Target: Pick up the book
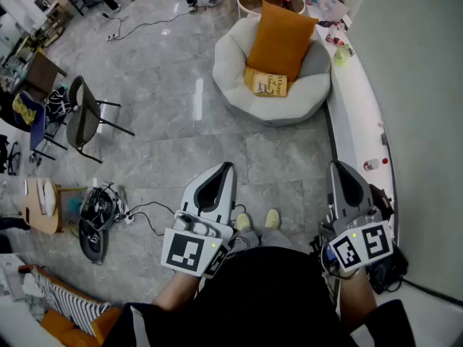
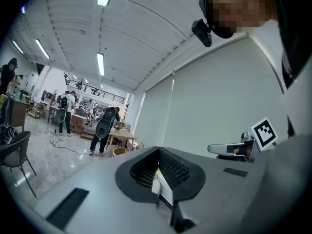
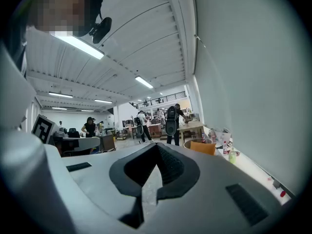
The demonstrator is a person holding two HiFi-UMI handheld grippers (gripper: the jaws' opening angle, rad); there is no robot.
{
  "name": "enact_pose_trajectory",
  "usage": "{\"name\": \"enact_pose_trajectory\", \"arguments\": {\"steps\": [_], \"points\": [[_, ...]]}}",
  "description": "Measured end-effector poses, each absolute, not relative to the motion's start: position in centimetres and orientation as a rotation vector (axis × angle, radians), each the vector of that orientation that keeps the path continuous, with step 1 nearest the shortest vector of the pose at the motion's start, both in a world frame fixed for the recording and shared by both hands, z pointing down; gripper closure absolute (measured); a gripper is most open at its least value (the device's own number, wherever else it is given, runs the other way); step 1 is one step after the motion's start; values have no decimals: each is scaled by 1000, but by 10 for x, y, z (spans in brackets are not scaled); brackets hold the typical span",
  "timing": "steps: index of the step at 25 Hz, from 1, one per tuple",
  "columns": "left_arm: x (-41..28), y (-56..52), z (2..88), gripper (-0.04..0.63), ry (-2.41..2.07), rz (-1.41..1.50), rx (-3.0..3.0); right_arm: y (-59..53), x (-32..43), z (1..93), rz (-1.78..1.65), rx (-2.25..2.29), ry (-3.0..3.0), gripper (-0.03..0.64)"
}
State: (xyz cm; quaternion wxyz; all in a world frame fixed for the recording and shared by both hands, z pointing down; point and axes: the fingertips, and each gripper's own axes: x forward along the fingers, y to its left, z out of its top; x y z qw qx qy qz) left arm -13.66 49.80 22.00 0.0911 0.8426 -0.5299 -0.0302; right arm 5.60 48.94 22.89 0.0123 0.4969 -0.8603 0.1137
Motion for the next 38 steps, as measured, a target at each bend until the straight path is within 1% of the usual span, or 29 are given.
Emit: {"name": "enact_pose_trajectory", "arguments": {"steps": [10, 17, 21, 38], "points": [[-142, 503, 212, 586, -1545, -143, 2518, 495, 37, 226, 349, 1565, -2698, 607], [-161, 511, 210, 586, -1540, -179, 2510, 502, 10, 239, 343, 1518, -2671, 607], [-174, 513, 214, 586, -1534, -198, 2508, 501, -2, 237, 283, 1516, -2661, 607], [-195, 509, 213, 586, -1505, -232, 2514, 502, -29, 238, 266, 1494, -2659, 607]]}}
